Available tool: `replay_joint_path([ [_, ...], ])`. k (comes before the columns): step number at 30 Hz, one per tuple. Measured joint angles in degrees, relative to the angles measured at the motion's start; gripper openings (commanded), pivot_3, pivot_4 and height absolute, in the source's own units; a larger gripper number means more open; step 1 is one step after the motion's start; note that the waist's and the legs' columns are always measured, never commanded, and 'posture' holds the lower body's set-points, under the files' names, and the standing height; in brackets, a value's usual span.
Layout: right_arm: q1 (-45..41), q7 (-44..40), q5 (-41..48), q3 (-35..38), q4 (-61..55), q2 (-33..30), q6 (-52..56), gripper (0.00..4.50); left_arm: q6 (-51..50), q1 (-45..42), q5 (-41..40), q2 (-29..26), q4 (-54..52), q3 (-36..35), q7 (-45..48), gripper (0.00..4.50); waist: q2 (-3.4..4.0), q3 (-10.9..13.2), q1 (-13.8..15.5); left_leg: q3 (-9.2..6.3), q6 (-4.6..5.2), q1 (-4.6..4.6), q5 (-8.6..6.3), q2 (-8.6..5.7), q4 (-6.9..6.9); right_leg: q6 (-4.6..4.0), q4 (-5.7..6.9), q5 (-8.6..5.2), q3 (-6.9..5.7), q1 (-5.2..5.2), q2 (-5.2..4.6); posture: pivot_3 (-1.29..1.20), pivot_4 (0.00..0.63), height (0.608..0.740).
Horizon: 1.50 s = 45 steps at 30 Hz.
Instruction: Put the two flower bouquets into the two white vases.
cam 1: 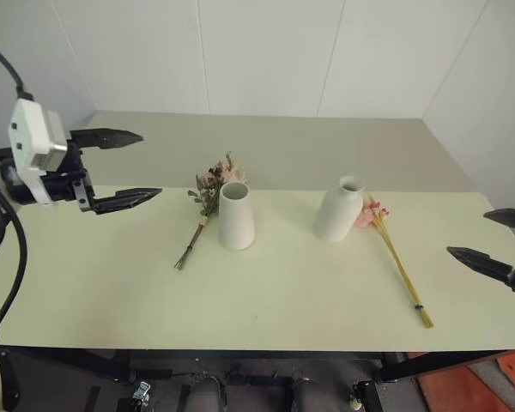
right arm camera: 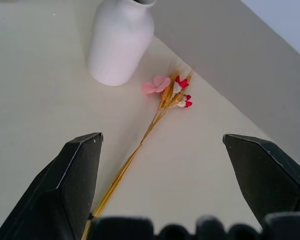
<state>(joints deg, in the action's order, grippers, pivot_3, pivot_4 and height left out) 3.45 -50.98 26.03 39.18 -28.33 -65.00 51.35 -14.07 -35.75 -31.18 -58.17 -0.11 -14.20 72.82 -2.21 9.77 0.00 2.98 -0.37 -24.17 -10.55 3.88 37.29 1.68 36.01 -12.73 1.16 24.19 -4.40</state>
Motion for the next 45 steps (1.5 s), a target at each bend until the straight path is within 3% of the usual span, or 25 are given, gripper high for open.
replay_joint_path([
  [5,-16.8,7.7,-1.8,-19.3,12.1,2.6,5.9,4.5,1.5,-4.3,2.7,3.9,0.7,6.0,0.5,4.49,-0.01,0.0,-0.5,0.0,0.01,-0.01,0.01,-0.03,0.06,-0.1,0.07,-0.01,0.08,0.02,0.04,0.0,0.15,0.74],
  [7,-22.4,9.5,-3.2,-25.4,16.5,4.5,6.5,4.5,1.9,-5.3,4.1,5.5,1.0,8.6,0.7,4.49,0.0,0.0,-0.7,-0.01,0.02,-0.1,0.01,-0.04,0.05,0.19,0.08,0.16,0.1,0.12,0.06,0.0,0.15,0.74],
  [10,-30.0,10.5,-5.6,-33.9,23.8,7.5,6.9,4.5,2.6,-6.4,5.4,8.4,1.0,12.2,1.2,4.49,0.01,0.0,-0.9,0.0,0.02,-0.19,0.01,-0.04,0.04,-0.1,0.07,0.35,0.14,0.2,0.08,0.0,0.15,0.74],
  [19,-36.8,8.5,-10.2,-44.2,36.3,10.7,6.9,4.5,1.9,-5.8,6.3,9.4,-1.0,13.4,1.0,4.49,0.02,0.0,-0.8,0.01,0.02,-0.22,0.01,-0.05,0.03,-0.06,0.08,0.34,0.13,0.24,0.06,0.0,0.15,0.74],
  [20,-37.5,8.0,-10.3,-45.0,37.5,10.9,6.9,4.32,1.6,-5.6,6.3,9.4,-1.4,13.3,1.0,4.5,0.02,0.0,-0.8,0.01,0.02,-0.18,0.01,-0.04,0.03,-0.04,0.09,0.33,0.13,0.2,0.07,0.0,0.15,0.74],
  [23,-39.3,6.8,-11.3,-46.4,41.2,12.0,6.7,3.6,1.3,-4.7,6.3,9.3,-1.7,13.0,0.9,4.5,0.02,0.0,-0.8,0.01,0.02,-0.13,0.01,-0.04,0.03,-0.02,0.09,0.32,0.14,0.18,0.07,0.0,0.15,0.74],
  [33,-44.2,4.5,-14.4,-49.4,50.1,14.8,6.1,0.03,-0.4,-2.5,6.0,9.1,-5.3,12.5,-0.4,4.5,0.02,0.0,-0.8,0.01,0.02,-0.15,0.01,-0.04,0.03,-0.07,0.09,0.35,0.14,0.19,0.07,0.0,0.15,0.74],
  [37,-46.5,6.6,-16.0,-48.9,53.4,16.8,5.2,0.03,-1.1,-2.1,5.9,9.1,-5.9,12.0,-0.9,4.5,0.02,0.0,-0.9,0.01,0.02,-0.12,0.01,-0.04,0.04,-0.05,0.08,0.35,0.15,0.17,0.08,0.0,0.15,0.74],
  [39,-47.6,12.3,-17.0,-46.1,56.0,19.1,3.3,0.03,-1.1,-2.1,5.8,9.0,-6.0,11.7,-1.1,4.5,0.02,0.0,-1.0,0.02,0.02,-0.14,0.01,-0.05,0.03,-0.06,0.1,0.36,0.15,0.19,0.08,0.0,0.15,0.74],
  [43,-48.1,32.9,-19.5,-33.3,56.5,24.6,-17.8,0.03,-1.1,-2.1,5.5,8.9,-6.0,10.8,-1.3,4.5,0.08,0.1,-0.9,0.03,0.01,-0.29,0.01,-0.07,-0.04,-0.04,0.09,0.37,0.18,0.37,0.07,0.0,0.15,0.74],
  [45,-49.0,38.9,-19.6,-28.1,54.2,25.9,-27.5,0.03,-1.1,-2.1,5.4,8.7,-6.0,10.6,-1.4,4.5,0.09,0.1,-0.9,0.03,0.01,-0.31,0.01,-0.07,-0.09,-0.05,0.07,0.37,0.19,0.4,0.07,0.0,0.15,0.74],
])
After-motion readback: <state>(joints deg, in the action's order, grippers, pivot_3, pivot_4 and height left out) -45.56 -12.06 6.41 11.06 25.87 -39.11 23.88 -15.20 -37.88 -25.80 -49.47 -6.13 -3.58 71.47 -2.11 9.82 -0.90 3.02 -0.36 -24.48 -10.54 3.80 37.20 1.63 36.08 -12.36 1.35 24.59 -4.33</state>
